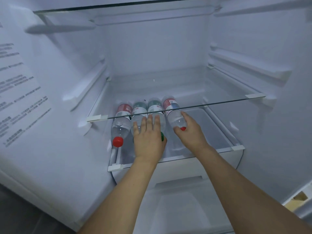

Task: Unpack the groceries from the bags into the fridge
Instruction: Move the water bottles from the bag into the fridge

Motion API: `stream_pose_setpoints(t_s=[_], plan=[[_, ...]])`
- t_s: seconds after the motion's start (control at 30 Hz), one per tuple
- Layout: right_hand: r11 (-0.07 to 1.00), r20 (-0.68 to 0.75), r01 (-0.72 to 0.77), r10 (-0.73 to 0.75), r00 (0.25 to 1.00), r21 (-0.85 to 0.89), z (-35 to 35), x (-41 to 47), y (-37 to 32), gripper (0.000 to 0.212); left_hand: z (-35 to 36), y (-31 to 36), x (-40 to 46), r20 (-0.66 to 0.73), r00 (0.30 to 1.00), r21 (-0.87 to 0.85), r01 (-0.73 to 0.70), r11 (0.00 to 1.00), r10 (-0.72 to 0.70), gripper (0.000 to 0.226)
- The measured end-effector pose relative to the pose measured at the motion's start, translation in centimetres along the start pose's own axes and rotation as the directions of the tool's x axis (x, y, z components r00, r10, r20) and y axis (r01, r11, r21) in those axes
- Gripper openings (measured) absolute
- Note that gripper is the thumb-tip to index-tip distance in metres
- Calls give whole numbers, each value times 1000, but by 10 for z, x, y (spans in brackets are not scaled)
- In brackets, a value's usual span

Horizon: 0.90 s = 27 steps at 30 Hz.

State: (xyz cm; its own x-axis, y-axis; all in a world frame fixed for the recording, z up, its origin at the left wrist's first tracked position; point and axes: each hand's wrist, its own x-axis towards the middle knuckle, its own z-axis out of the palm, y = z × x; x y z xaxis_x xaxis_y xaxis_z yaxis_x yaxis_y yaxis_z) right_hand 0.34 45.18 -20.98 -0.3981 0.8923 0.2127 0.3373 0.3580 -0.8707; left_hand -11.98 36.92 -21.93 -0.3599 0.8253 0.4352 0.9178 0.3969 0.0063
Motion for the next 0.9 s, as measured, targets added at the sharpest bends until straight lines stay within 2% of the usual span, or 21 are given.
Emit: stream_pose_setpoints(t_s=[0.2, 0.4, 0.9], plan=[[990, 14, -31, 30, 999, 138, -1, 2, 2, 50, 0, 5, 3, 15, 1000, 49, 24, 999, -25, 78], [975, 10, -49, 48, 999, 215, -1, 2, 4, 46, 2, 4, 2, -32, 999, 29, 31, 999, -30, 78], [981, 16, -40, 37, 999, 192, -1, 1, 2, 46, 3, 4, 2, -38, 999, 36, 34, 999, -32, 78]])
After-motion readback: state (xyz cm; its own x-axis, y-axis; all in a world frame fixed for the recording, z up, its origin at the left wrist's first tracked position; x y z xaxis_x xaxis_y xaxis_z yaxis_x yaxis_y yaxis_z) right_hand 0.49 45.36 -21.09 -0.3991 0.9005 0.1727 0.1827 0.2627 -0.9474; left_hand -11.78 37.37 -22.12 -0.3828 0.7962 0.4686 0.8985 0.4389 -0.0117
